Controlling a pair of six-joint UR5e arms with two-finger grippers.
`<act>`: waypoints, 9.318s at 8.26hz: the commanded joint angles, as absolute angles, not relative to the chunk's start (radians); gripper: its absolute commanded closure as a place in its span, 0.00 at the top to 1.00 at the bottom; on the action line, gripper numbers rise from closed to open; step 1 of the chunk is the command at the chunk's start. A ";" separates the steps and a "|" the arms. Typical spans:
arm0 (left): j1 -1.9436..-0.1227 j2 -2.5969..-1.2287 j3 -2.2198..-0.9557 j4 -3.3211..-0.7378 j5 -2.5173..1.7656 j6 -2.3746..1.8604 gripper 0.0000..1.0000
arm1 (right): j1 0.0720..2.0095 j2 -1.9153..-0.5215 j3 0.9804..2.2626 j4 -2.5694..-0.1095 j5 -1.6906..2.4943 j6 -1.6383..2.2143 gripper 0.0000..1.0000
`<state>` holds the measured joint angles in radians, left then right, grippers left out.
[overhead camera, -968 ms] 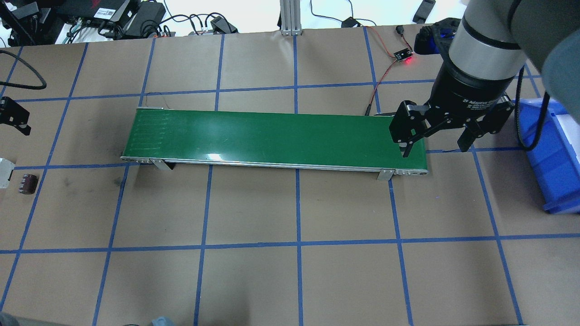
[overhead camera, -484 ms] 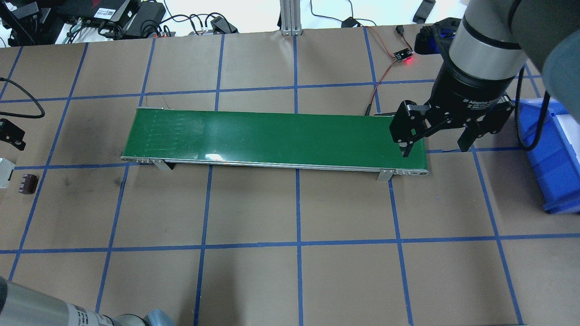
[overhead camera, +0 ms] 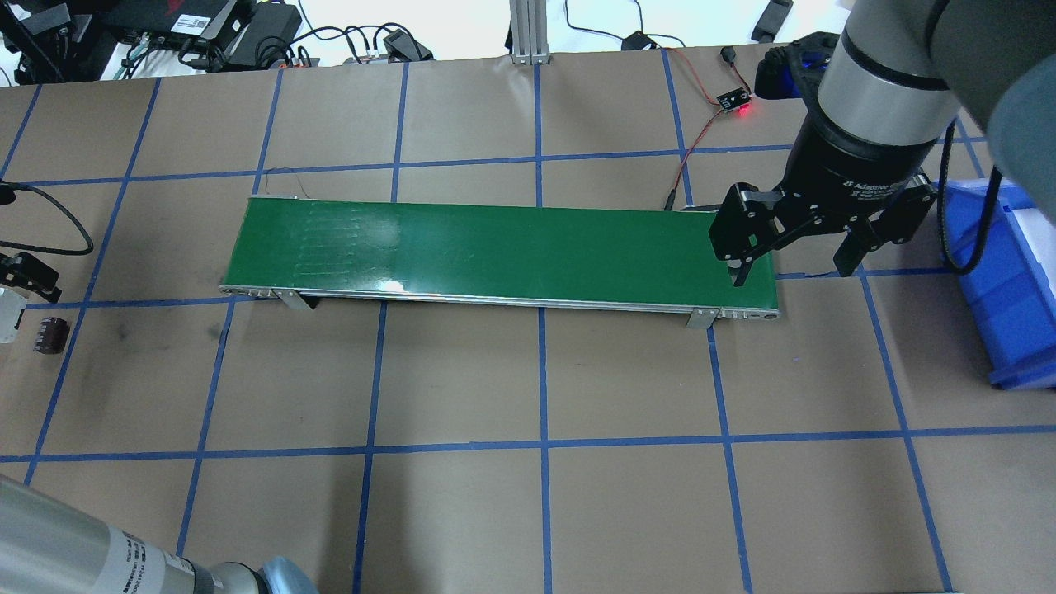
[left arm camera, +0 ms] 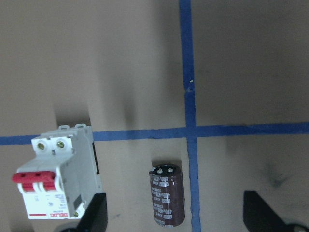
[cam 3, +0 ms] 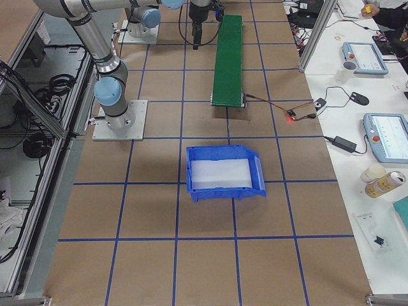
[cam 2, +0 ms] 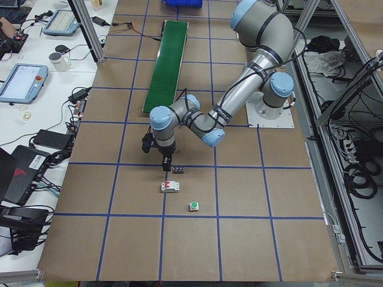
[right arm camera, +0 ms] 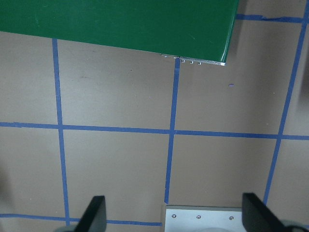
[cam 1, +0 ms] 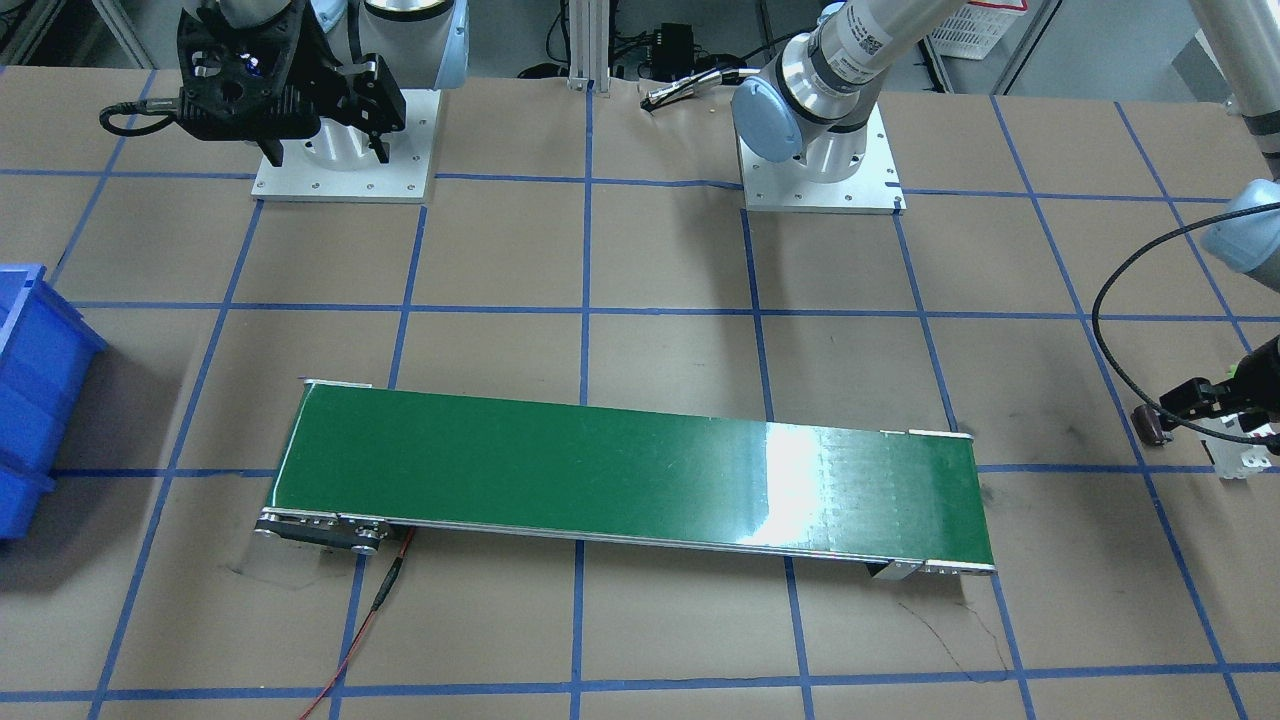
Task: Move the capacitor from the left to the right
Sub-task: 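Lower the left gripper onto the brown capacitor and close on it, then lift the capacitor with the left gripper and carry it over the belt's near end, then set the capacitor on the belt with the left gripper while the right gripper moves over, then raise the left gripper away while the belt carries the capacitor toward the right gripper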
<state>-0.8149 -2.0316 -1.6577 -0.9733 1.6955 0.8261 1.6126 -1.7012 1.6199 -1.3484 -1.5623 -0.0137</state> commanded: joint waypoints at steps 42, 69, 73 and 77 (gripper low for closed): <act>-1.397 -1.971 -1.617 -1.229 1.683 0.327 0.00 | 1.612 -1.697 1.620 -1.365 -1.563 -0.018 1.00; -1.562 -1.551 -1.615 -1.458 1.697 0.086 1.00 | 1.485 -1.247 1.865 -2.227 -1.299 -0.132 1.00; -1.562 -1.546 -1.615 -1.451 1.611 0.067 1.00 | 1.483 -1.250 1.858 -2.215 -1.308 -0.146 1.00; -1.562 -1.546 -1.615 -1.450 1.605 0.071 1.00 | 1.483 -1.249 1.852 -2.214 -1.307 -0.144 1.00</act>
<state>-1.5624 -1.5442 -1.6140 -1.4501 1.6061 0.0691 1.4834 -1.2488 1.8564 -2.2137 -1.3081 -0.1450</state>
